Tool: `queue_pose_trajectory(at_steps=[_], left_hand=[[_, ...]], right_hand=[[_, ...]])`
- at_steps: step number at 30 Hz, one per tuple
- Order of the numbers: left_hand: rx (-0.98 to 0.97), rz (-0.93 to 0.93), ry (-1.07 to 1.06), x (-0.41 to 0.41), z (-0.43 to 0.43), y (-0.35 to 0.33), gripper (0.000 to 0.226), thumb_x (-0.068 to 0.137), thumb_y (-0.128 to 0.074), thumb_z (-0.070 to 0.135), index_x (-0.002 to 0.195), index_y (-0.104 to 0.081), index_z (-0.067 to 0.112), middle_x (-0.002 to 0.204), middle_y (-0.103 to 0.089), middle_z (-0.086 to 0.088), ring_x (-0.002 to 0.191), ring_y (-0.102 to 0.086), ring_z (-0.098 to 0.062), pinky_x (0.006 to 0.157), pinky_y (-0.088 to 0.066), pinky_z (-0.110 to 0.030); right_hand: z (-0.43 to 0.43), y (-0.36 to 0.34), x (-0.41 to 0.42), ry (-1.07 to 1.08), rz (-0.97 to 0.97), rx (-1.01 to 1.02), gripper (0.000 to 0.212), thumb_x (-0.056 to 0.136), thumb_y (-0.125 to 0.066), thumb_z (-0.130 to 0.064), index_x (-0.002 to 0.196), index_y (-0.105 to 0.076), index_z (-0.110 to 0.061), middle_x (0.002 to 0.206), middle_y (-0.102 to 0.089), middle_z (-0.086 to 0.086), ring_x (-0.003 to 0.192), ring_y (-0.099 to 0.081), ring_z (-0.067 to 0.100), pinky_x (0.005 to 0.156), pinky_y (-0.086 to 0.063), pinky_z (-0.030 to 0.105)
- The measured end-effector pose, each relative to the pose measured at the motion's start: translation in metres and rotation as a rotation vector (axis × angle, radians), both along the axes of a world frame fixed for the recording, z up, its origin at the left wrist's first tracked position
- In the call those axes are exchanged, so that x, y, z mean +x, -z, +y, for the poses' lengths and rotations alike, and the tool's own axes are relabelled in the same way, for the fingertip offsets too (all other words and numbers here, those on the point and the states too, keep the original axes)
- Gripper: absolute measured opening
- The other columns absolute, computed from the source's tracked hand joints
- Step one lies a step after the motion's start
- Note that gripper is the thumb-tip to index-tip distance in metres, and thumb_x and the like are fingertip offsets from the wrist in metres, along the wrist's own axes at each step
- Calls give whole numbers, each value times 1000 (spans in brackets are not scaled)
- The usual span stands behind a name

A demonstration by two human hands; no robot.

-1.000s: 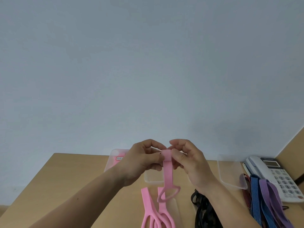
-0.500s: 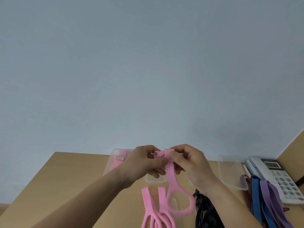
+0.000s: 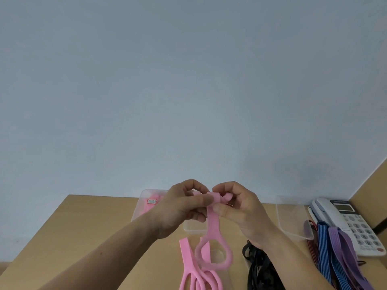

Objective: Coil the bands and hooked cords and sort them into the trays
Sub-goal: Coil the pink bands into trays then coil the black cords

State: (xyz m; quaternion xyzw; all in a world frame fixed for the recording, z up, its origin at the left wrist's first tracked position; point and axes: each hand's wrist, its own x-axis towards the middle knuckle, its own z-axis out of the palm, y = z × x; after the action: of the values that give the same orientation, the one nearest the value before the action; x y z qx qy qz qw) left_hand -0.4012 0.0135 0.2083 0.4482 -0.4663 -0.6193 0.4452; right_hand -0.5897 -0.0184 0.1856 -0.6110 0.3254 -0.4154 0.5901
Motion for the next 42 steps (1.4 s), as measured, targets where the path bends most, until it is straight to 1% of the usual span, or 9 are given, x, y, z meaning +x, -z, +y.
queue_pose_trajectory(at_steps=[3, 7, 10, 16, 21, 26, 33, 38, 42], left_hand=[[-50, 17, -22, -1, 1, 2, 27, 70, -80, 10, 92, -65, 7, 82, -65, -12, 76, -61, -28, 71, -53, -34], [-143, -46, -56, 0, 0, 3, 28, 70, -77, 4, 95, -65, 7, 86, -65, -11, 81, -64, -27, 76, -53, -34], [-192, -95, -47, -1, 0, 5, 31, 72, -77, 3, 100, -62, 4, 90, -64, -10, 80, -66, -22, 76, -54, -30], [-119, -125, -12, -2, -2, 13, 55, 70, -80, 9, 119, -58, 17, 101, -64, -10, 83, -68, -20, 77, -55, -29], [-56, -194, 129, -1, -1, 12, 27, 84, -75, 18, 100, -61, 1, 96, -75, -16, 84, -71, -25, 71, -54, -30], [9, -148, 105, -1, 0, 8, 28, 74, -71, 14, 96, -61, -1, 84, -71, -17, 74, -67, -27, 71, -53, -36], [55, -88, 100, -4, 3, 6, 25, 81, -72, 31, 92, -66, 9, 91, -73, -21, 79, -69, -29, 69, -55, -34], [2, -45, 30, -6, 0, 8, 48, 71, -85, 25, 105, -60, 1, 96, -70, -28, 79, -69, -34, 69, -56, -37], [-69, -55, -13, -5, -3, 8, 36, 69, -81, 7, 101, -67, 12, 95, -66, -21, 74, -69, -34, 68, -55, -33]], right_hand=[[0, 0, 0, -13, -26, 25, 29, 69, -75, -11, 98, -71, -17, 87, -68, 7, 80, -65, 19, 72, -53, 26], [0, -2, 2, 33, -10, 85, 37, 70, -73, -42, 94, -71, -15, 84, -67, 20, 69, -57, 26, 62, -46, 35], [0, -3, 2, 54, 39, 89, 44, 69, -75, -52, 86, -71, -12, 77, -67, 22, 62, -56, 26, 57, -46, 33], [2, -3, 0, 91, 71, 52, 30, 73, -76, -31, 90, -67, -8, 64, -63, 8, 54, -54, 19, 50, -45, 26], [3, -4, -2, 90, 47, 58, 23, 71, -79, -23, 89, -67, -17, 73, -66, 4, 57, -54, 22, 52, -47, 28], [5, -5, -3, 78, 59, 44, 24, 69, -79, -19, 89, -67, -24, 86, -71, 4, 73, -68, 19, 59, -52, 25], [9, -1, -6, 44, 93, 2, 28, 74, -81, -10, 93, -66, -23, 91, -70, 5, 84, -71, 24, 73, -57, 28], [9, 0, -9, 36, 44, 53, 37, 68, -79, -17, 102, -64, -13, 92, -71, 4, 78, -68, 21, 71, -54, 27], [8, -2, -10, 11, 25, 113, 41, 77, -73, -36, 111, -63, -14, 89, -69, 13, 67, -63, 29, 63, -51, 38]])
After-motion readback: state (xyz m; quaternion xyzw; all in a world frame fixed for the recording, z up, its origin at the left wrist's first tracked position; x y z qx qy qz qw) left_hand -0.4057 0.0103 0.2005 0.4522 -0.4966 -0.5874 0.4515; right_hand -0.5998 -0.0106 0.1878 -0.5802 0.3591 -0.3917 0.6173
